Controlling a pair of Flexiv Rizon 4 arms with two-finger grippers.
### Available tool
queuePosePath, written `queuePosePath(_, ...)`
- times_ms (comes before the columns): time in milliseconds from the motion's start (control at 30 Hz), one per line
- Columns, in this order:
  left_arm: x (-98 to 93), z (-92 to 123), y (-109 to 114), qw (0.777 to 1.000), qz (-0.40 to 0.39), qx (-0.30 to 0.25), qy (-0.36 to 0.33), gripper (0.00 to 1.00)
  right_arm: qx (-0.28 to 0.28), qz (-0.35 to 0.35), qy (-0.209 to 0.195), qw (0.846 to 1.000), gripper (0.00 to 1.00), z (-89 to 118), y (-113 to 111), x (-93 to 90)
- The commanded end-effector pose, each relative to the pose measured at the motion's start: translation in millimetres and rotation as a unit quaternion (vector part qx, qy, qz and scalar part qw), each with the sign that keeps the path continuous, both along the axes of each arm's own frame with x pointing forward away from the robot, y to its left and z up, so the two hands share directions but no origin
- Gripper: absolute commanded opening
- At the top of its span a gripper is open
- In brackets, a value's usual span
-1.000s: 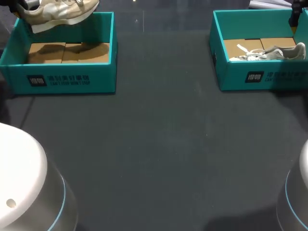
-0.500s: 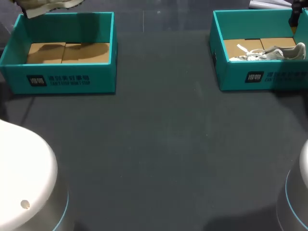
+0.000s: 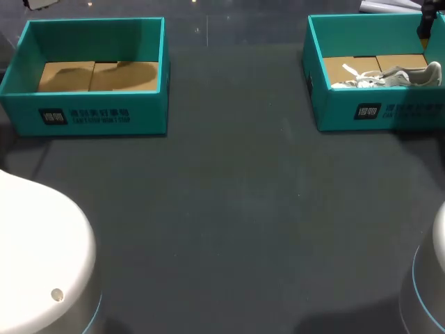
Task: Take the shoe out of the shoebox, open the shoe tongue, remove and reinsert the insole, then place the shoe into the shoebox
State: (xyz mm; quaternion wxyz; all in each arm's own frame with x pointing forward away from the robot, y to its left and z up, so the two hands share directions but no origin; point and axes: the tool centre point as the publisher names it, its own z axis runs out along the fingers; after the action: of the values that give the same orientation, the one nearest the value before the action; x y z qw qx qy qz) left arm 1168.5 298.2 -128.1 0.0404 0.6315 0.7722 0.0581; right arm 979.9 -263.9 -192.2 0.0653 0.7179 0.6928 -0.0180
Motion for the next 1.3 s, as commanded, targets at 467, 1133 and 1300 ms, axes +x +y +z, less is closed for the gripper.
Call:
queuePosePath(467, -16.4, 13.3, -1.5, 1.0, 0.001, -0.013, -0.003, 0.0, 0.0, 0.0, 0.0, 1.0, 1.0, 0.0, 0.2, 0.0)
queuePosePath(1133, -116.7, 29.0, -63.7, 0.999, 0.005, 0.04, -0.037, 0.0, 0.0, 0.0, 0.0, 1.0, 1.0, 0.0, 0.2, 0.0)
queuePosePath(1300, -132.5, 21.4, -80.8, 0.997, 0.022, 0.057, -0.046, 0.0, 0.0, 0.0, 0.0, 1.0, 1.0, 0.0, 0.2, 0.0)
